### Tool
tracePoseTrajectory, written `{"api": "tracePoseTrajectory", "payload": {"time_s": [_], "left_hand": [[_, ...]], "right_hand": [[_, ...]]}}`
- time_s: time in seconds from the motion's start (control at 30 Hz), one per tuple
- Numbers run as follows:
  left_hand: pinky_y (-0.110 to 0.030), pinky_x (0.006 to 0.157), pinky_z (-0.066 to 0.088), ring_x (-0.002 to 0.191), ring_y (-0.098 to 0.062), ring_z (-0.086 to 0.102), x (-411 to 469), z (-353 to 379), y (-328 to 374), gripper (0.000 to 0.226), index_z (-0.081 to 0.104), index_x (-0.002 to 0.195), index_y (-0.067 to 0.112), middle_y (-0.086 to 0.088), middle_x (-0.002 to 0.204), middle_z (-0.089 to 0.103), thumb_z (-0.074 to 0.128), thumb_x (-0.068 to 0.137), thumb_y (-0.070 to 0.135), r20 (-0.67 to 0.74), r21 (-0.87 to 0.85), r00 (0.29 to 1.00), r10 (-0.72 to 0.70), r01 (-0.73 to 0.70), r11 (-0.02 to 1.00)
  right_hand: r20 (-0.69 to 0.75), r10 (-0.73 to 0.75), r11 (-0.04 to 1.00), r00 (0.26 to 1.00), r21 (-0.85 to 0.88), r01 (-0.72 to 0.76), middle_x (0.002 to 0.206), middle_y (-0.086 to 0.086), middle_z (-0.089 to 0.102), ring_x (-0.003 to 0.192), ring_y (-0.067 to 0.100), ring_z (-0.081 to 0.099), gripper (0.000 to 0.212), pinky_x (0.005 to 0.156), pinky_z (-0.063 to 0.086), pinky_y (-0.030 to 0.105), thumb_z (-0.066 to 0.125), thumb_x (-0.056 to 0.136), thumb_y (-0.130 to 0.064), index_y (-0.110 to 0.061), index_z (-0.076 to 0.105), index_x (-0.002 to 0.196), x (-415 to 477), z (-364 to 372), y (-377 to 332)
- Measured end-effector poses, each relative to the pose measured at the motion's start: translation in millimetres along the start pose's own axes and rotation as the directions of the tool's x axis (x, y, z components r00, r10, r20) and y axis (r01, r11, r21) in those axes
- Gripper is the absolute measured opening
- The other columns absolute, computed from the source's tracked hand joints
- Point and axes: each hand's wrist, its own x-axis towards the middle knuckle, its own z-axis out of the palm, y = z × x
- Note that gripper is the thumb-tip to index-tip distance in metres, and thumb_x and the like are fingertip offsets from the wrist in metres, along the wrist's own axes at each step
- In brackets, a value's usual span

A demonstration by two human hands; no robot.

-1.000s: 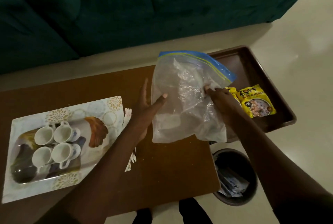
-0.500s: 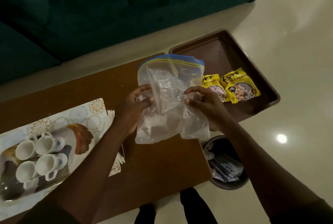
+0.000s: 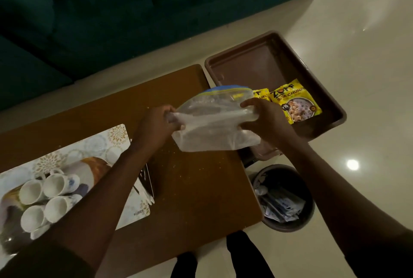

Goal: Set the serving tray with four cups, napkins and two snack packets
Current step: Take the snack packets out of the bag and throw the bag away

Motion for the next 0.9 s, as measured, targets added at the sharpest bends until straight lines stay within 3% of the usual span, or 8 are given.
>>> {"api": "tracePoseTrajectory", "payload": {"time_s": [0.13,0.23,0.3,0.4,0.57,0.73,0.8,0.9], "left_hand": [[-0.029,0.065,0.042,0.089,-0.018,0.049,3.4,-3.2,-6.9,0.024,0.056,0.075,0.016,-0.001,0.099,0.048,0.08,0.073,0.019,-0.221,0.166,0.97,0.098,-0.061,0.984],[-0.032,0.075,0.043,0.096,-0.021,0.048,5.3,-4.6,-9.3,0.021,0.056,0.07,0.008,-0.007,0.108,0.049,0.071,0.081,0.016,-0.197,0.166,0.973,0.117,-0.084,0.982],[-0.022,0.063,0.042,0.081,-0.015,0.052,2.2,1.6,-3.7,0.019,0.062,0.074,0.004,-0.003,0.096,0.057,0.064,0.087,0.017,-0.145,0.125,0.984,0.101,-0.083,0.989],[-0.02,0.048,0.037,0.054,-0.013,0.049,-6.4,25.3,14.3,0.02,0.066,0.072,0.007,-0.002,0.064,0.057,0.059,0.09,0.013,-0.095,0.003,0.995,0.001,0.0,1.0],[-0.015,0.037,0.031,0.038,-0.001,0.045,-25.0,66.7,47.4,0.031,0.052,0.054,0.021,0.01,0.048,0.049,0.061,0.082,0.011,-0.088,-0.165,0.987,-0.136,0.12,0.979],[-0.038,0.066,0.06,0.077,-0.027,0.07,-27.1,78.4,58.6,0.013,0.065,0.079,0.013,-0.015,0.084,0.071,0.056,0.082,0.005,0.21,-0.481,0.926,-0.313,0.377,0.792],[-0.028,0.054,0.057,0.065,-0.02,0.07,-29.9,80.5,58.4,0.016,0.066,0.083,0.011,-0.01,0.078,0.07,0.052,0.085,0.003,0.333,-0.548,0.902,-0.276,0.423,0.722],[-0.012,0.04,0.044,0.043,-0.004,0.06,-35.1,79.4,59.5,0.022,0.061,0.078,0.008,-0.001,0.061,0.066,0.048,0.096,0.01,0.498,-0.604,0.852,-0.163,0.475,0.64]], "right_hand": [[-0.197,-0.196,0.978,0.961,-0.118,0.175,0.103,0.011,0.058,0.105,0.028,0.052,0.029,0.083,0.036,0.028,0.084,0.068,-0.027,-0.004,0.073,0.083,1.3,-4.2,-0.6],[-0.162,-0.181,0.982,0.97,0.034,0.188,0.089,0.009,0.069,0.084,0.023,0.064,0.027,0.065,0.04,0.02,0.081,0.07,-0.027,-0.004,0.07,0.08,-0.4,-9.8,-3.9],[-0.213,-0.13,0.989,0.968,0.036,0.141,0.07,0.013,0.067,0.064,0.029,0.061,0.025,0.055,0.043,0.029,0.072,0.072,-0.025,-0.002,0.068,0.078,-0.5,-3.9,-8.8],[-0.402,-0.043,0.998,0.915,0.025,0.058,0.052,0.002,0.042,0.049,0.021,0.037,0.018,0.048,0.022,0.031,0.064,0.069,-0.008,-0.012,0.047,0.064,-2.0,16.3,-24.4],[-0.522,-0.05,0.999,0.851,-0.014,0.05,0.064,-0.008,0.042,0.056,0.015,0.037,0.02,0.047,0.025,0.029,0.049,0.066,-0.001,-0.019,0.041,0.07,-16.4,43.9,-33.7],[-0.429,-0.044,0.989,0.902,0.108,0.099,0.092,-0.002,0.055,0.074,0.008,0.045,0.027,0.055,0.032,0.023,0.065,0.07,-0.008,-0.016,0.052,0.093,-42.7,60.2,-34.6],[-0.378,-0.026,0.946,0.926,0.291,0.145,0.096,0.002,0.059,0.08,0.012,0.053,0.027,0.064,0.043,0.029,0.063,0.079,-0.022,-0.01,0.055,0.102,-53.9,58.8,-29.3],[-0.213,0.029,0.901,0.977,0.429,0.067,0.11,-0.002,0.059,0.1,0.017,0.058,0.058,0.08,0.053,0.04,0.063,0.078,-0.057,-0.017,0.052,0.119,-68.3,53.1,-20.1]]}}
